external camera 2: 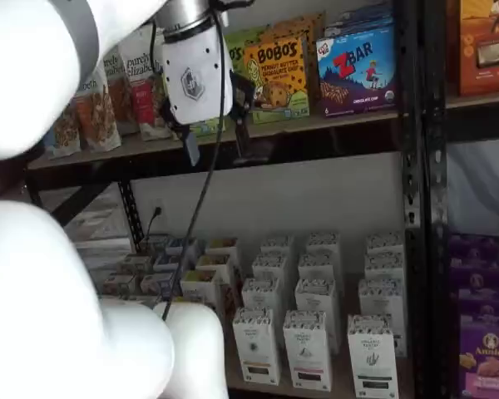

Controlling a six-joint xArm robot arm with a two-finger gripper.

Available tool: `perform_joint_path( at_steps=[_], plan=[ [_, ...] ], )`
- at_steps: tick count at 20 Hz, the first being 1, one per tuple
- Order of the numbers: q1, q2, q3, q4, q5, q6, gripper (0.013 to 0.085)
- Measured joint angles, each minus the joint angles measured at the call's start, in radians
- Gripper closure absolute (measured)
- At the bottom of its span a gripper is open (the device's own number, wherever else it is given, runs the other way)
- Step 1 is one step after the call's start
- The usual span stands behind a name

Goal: Pick up the white box with a green strip in the middle, on the bottom shelf, the sixth box from the left

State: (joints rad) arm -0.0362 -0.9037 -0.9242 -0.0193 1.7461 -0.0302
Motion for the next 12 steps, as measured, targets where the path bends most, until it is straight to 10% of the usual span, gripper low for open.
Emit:
perform_joint_path(
  at_steps=[12],
  plan=[
    [-0.03,0.006,0.292,0.012,-0.3,-0.024,0.013]
  ],
)
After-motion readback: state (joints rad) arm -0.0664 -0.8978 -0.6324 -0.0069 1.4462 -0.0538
